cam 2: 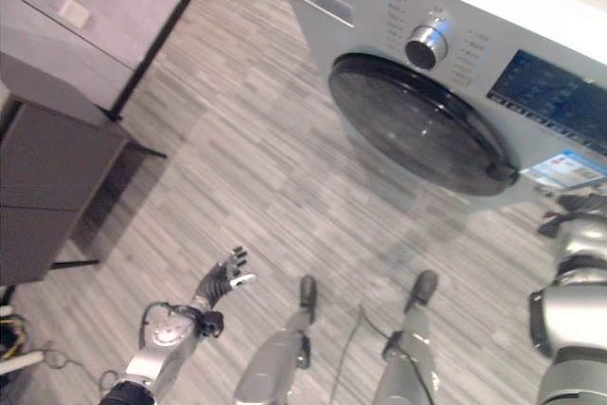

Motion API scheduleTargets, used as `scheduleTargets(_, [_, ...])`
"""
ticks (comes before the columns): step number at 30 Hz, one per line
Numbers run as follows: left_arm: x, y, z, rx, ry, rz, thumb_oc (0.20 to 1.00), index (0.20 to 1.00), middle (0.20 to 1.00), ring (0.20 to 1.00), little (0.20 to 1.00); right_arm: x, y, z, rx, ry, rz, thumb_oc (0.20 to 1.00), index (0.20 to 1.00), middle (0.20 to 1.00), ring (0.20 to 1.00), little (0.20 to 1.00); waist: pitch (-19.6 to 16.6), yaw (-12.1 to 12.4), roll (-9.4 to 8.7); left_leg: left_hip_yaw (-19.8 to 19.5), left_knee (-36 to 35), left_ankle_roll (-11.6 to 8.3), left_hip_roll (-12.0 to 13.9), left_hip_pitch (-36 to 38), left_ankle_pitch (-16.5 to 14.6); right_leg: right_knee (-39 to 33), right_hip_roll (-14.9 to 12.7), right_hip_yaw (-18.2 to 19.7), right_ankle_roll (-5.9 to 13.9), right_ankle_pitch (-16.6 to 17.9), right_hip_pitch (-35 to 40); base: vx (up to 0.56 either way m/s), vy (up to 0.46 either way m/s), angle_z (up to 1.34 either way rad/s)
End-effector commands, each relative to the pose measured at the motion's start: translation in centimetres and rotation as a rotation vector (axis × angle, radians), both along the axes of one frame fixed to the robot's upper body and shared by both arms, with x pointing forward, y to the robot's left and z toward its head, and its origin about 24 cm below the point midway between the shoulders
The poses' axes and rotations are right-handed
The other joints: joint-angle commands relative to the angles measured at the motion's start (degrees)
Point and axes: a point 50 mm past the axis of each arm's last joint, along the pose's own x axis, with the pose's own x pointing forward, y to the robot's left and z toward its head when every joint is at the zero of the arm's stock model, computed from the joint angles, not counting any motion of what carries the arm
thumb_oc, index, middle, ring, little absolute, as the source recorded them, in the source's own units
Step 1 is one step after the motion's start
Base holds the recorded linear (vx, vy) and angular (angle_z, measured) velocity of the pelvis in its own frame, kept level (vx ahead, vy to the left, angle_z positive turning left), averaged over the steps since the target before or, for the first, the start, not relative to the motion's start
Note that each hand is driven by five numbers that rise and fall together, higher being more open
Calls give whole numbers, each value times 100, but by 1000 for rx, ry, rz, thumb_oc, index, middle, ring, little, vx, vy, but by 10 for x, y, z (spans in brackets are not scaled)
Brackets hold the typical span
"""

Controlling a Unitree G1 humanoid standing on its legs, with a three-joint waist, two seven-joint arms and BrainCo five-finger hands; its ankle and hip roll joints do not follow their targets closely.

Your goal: Grab the laundry basket,head to the washer,open it,put in the laundry and shut it.

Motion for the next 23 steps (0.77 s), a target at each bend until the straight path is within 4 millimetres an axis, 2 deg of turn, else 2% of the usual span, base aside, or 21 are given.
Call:
scheduleTargets(1, [-22, 24, -9, -18, 22, 106, 1000, 1000, 1000, 1000, 1000, -53, 26, -60, -75, 282, 143, 1000, 1000, 1000, 1000, 1000, -316, 172, -200, -357, 1270, 51, 208, -67, 20, -8, 278, 659, 43, -974, 281, 107, -152, -34])
scheduleTargets(2, [-30, 29, -17, -59, 54, 138, 1000, 1000, 1000, 1000, 1000, -90, 46, -92, -14, 414, 192, 1000, 1000, 1000, 1000, 1000, -425, 101, -306, -741, 1636, 115, 171, -189, 202, -8, 311, 724, 16, -1056, 480, 117, -39, -61])
scheduleTargets(3, [-34, 31, -22, -48, 78, 145, 1000, 1000, 1000, 1000, 1000, -112, 53, -106, 0, 503, 226, 1000, 1000, 1000, 1000, 1000, -535, 43, -348, -771, 1435, 149, 205, -122, 218, -8, 291, 746, 44, -1070, 525, 205, 109, -86])
scheduleTargets(4, [-42, 35, -31, -14, 125, 166, 1000, 1000, 1000, 1000, 1000, -154, 60, -124, 6, 663, 293, 1000, 1000, 1000, 1000, 1000, -778, -44, -458, -801, 825, 170, 171, 82, 67, -8, 233, 812, 118, -1066, 599, 254, 245, -71])
scheduleTargets(5, [-51, 36, -41, 27, 181, 169, 1000, 1000, 1000, 1000, 1000, -189, 60, -134, 19, 769, 296, 1000, 1000, 1000, 1000, 1000, -952, -138, -560, -935, 162, 134, 75, 106, -18, -8, 175, 887, 184, -1084, 699, 210, 213, -39])
scheduleTargets(6, [-51, 36, -41, 27, 181, 169, 1000, 1000, 1000, 1000, 1000, -189, 60, -134, 19, 769, 296, 1000, 1000, 1000, 1000, 1000, -961, -144, -565, -939, 151, 137, 66, 96, -2, -8, 165, 883, 187, -1080, 687, 140, 163, -16])
scheduleTargets(7, [-54, 35, -46, 43, 214, 173, 1000, 1000, 1000, 1000, 1000, -199, 60, -136, 28, 795, 285, 1000, 1000, 1000, 1000, 1000, -1021, -186, -572, -1012, -149, 106, 21, 132, 39, -8, 182, 942, 220, -1097, 754, 93, 175, -31])
scheduleTargets(8, [-59, 36, -55, 72, 263, 180, 1000, 1000, 1000, 1000, 1000, -220, 56, -138, 49, 838, 241, 1000, 1000, 1000, 1000, 1000, -1101, -295, -537, -881, -346, 27, 15, 231, 120, -8, 157, 983, 281, -1111, 903, 151, 293, -51])
scheduleTargets(9, [-70, 38, -64, 109, 330, 169, 1000, 1000, 1000, 1000, 1000, -240, 58, -141, 68, 891, 238, 1000, 1000, 1000, 1000, 1000, -1210, -399, -480, -609, -396, 37, 62, 511, 9, -8, 165, 1062, 324, -1115, 1044, 148, 321, -96])
scheduleTargets(10, [-76, 38, -70, 142, 375, 151, 1000, 1000, 1000, 1000, 1000, -249, 56, -141, 81, 910, 214, 1000, 1000, 1000, 1000, 1000, -1282, -465, -484, -520, -347, 59, 36, 605, -47, -8, 108, 1090, 347, -1058, 1142, 185, 391, -110])
scheduleTargets(11, [-92, 38, -82, 183, 479, 112, 1000, 1000, 1000, 1000, 1000, -258, 54, -140, 108, 919, 159, 1000, 1000, 1000, 1000, 1000, -1411, -546, -489, -286, -392, 173, -91, 945, -193, -4, -39, 1182, 396, -1001, 1340, 156, 393, -117])
scheduleTargets(12, [-100, 38, -88, 196, 538, 101, 1000, 1000, 1000, 1000, 1000, -254, 55, -141, 119, 902, 154, 1000, 1000, 1000, 1000, 1000, -1481, -572, -493, -179, -476, 270, -208, 1133, -284, 76, -126, 1256, 452, -978, 1363, 113, 316, -80])
scheduleTargets(14, [-106, 36, -92, 203, 575, 80, 1000, 1000, 1000, 1000, 1000, -256, 59, -142, 136, 910, 164, 1000, 1000, 1000, 1000, 1000, -1565, -598, -510, -85, -541, 333, -288, 1267, -340, 164, -212, 1305, 496, -966, 1383, 50, 174, -47])
scheduleTargets(19, [-118, 33, -99, 168, 630, 84, 1000, 1000, 1000, 1000, 1000, -260, 67, -145, 169, 925, 170, 1000, 1000, 1000, 1000, 1000, -1703, -623, -542, -18, -616, 413, -396, 1426, -444, 194, -325, 1278, 568, -965, 1489, 39, 77, -20])
scheduleTargets(23, [-119, 28, -101, 161, 639, 71, 1000, 1000, 1000, 1000, 1000, -251, 71, -146, 162, 905, 208, 1000, 1000, 1000, 1000, 1000, -1802, -648, -569, 5, -616, 448, -468, 1452, -525, 189, -397, 1238, 610, -954, 1549, 16, 50, 6])
